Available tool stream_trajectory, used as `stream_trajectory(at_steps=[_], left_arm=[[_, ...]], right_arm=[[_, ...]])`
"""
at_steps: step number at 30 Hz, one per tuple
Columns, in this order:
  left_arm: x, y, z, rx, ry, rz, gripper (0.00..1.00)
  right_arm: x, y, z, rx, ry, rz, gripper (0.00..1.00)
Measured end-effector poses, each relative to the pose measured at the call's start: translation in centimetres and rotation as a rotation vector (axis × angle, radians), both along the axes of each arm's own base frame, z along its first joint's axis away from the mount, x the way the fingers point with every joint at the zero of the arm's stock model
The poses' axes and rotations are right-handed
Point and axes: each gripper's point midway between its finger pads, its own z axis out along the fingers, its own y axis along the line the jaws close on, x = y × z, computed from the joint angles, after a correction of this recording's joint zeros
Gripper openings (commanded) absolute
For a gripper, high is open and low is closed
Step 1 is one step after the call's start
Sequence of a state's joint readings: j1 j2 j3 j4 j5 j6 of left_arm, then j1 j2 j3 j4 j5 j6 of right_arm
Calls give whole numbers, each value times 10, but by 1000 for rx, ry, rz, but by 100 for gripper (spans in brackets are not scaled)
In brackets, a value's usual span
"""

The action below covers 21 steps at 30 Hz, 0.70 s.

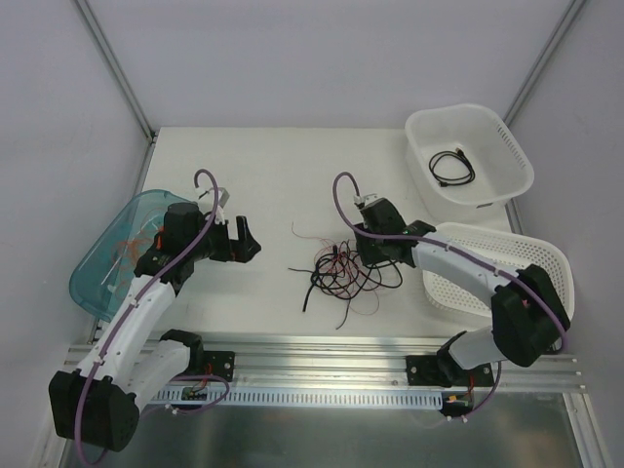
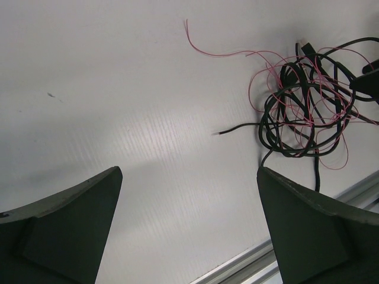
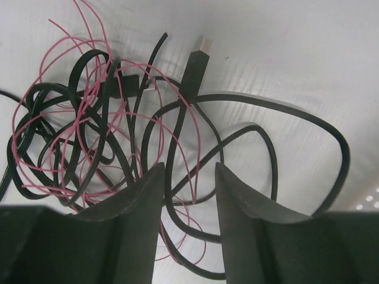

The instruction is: Untangle the cables

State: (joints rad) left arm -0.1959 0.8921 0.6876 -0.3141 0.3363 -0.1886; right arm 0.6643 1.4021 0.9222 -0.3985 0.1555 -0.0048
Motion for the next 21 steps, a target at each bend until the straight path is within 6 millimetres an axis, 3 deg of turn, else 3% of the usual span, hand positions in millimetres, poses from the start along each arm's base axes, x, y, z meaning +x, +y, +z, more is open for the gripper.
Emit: stream_trajectory(at_steps=[3,5,7,9,10,15,19,21], left_arm=[[1,0,3,0,-15,-1,99],[1,0,5,0,-29,0,99],[2,0,6,-1,-37,0,99],[2,0,7,-1,-41,0,99],[3,0,7,-2,-42,0,99],[3,1,7,2,-45,4,99],[5,4,5,16,-47,19,99],[5,5,4,20,-49,19,99]], right_arm=[[7,4,-12,-28,19,16,14],[10,8,-10,-37,16,34,1],[15,18,7,-35,-15,69,1],[23,35,38,-27,-72,121,1],[26,48,61,-18,-113,156,1],[38,111,216,113,-408,308,1],[35,128,341,217,-641,357,1],[31,128,387,253,-742,366,1]])
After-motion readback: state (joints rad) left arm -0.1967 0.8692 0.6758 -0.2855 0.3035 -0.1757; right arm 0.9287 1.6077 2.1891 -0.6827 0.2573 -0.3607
